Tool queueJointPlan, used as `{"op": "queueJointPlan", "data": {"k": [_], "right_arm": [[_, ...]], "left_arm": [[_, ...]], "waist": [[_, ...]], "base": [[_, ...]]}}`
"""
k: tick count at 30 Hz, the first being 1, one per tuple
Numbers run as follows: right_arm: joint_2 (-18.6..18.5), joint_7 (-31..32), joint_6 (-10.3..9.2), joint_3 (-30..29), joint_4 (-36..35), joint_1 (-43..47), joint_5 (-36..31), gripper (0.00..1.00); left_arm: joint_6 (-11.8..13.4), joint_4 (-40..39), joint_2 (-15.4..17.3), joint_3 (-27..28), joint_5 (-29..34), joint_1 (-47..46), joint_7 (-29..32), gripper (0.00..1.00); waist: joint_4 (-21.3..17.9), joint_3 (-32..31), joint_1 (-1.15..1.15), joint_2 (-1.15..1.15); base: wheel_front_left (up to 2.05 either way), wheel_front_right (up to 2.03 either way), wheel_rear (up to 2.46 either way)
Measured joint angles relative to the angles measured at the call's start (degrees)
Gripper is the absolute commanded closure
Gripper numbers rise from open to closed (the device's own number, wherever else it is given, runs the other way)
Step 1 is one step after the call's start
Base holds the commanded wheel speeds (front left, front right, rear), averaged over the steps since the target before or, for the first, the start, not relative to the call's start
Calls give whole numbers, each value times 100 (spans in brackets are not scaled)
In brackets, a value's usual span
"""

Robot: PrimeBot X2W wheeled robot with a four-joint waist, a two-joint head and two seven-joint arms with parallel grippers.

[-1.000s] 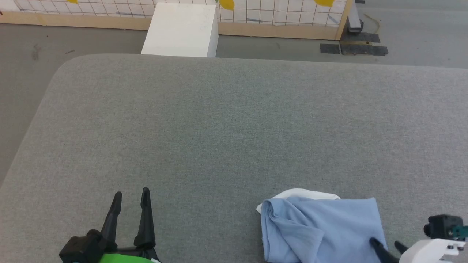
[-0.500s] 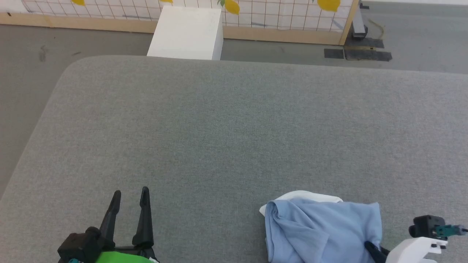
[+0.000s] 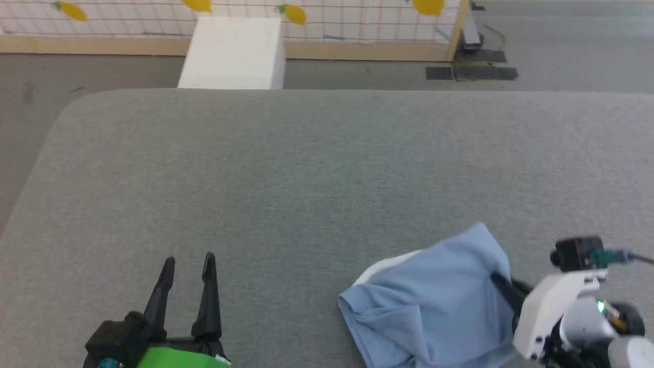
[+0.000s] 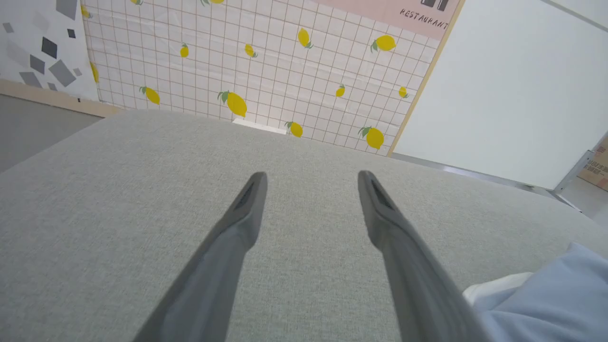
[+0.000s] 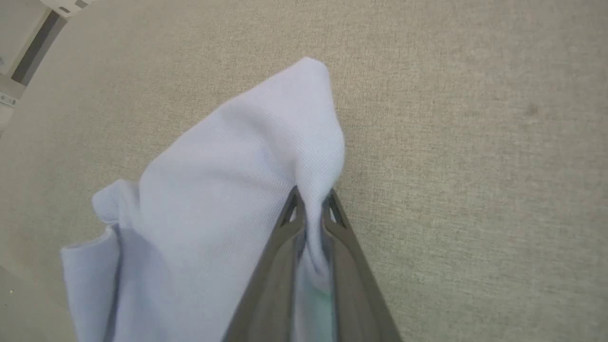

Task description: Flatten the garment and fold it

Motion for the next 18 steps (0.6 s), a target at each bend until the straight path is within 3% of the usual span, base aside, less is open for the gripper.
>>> {"op": "queueJointPlan", "data": {"k": [7,18], "right_arm": [[-869,141,1,411,-52,-815,-153,100],[-1815,-25,2,513,453,-2385,-286,100]], "left_arm": [[24,-286,85,-132,168,-333,16,0],[75,-606,374,-140,482,-884,268,0]], "waist": [[-382,205,0,0],[-1026,922,0,0]], "base": [[0,0,0],[0,0,0]]}}
